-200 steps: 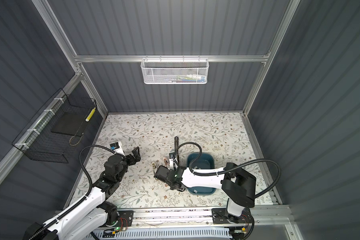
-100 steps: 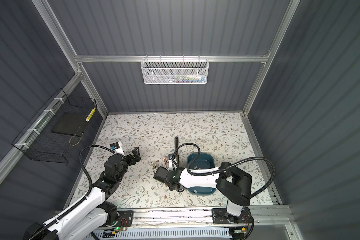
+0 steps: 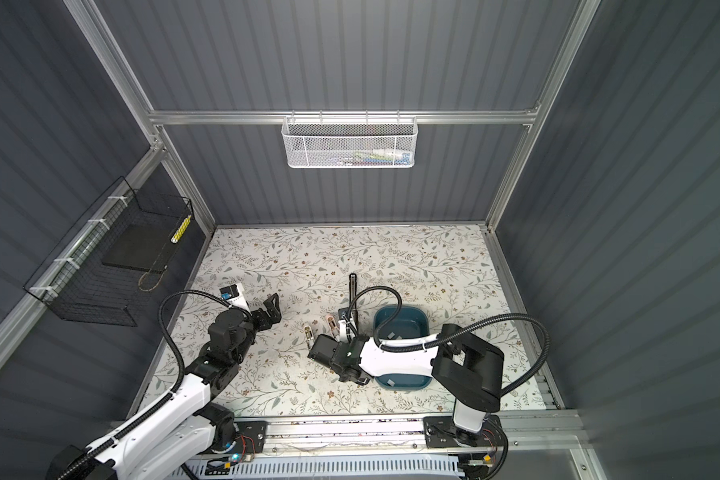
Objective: Load the staples into the stapler
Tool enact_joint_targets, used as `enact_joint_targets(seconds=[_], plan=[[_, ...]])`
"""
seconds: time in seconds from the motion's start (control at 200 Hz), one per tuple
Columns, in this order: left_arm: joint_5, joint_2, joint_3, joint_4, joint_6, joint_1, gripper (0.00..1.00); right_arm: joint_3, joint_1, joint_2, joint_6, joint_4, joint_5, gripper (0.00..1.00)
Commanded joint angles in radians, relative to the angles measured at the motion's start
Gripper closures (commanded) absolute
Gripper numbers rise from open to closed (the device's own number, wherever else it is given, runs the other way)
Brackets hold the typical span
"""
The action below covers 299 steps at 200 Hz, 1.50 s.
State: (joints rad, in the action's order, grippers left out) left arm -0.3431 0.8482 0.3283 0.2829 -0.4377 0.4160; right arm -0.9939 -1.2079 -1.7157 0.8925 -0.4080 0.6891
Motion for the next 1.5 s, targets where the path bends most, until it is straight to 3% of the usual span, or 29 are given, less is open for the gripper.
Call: enact_joint_targets(seconds=[0.0, 0.535, 1.491], plan=[[-0.015, 0.008, 0.035, 0.001, -0.001, -0.004, 0.00, -0.016, -0.003, 0.023, 0.026, -0.003, 0.041, 0.92], [-0.014, 0.000, 0.034, -0.001, -0.001, -0.005, 0.00, 0.037, 0.038, 0.045, 0.029, 0.110, 0.000, 0.93], [-0.013, -0.002, 0.035, -0.003, 0.001, -0.005, 0.00, 0.055, 0.044, 0.015, 0.077, 0.107, -0.010, 0.95]])
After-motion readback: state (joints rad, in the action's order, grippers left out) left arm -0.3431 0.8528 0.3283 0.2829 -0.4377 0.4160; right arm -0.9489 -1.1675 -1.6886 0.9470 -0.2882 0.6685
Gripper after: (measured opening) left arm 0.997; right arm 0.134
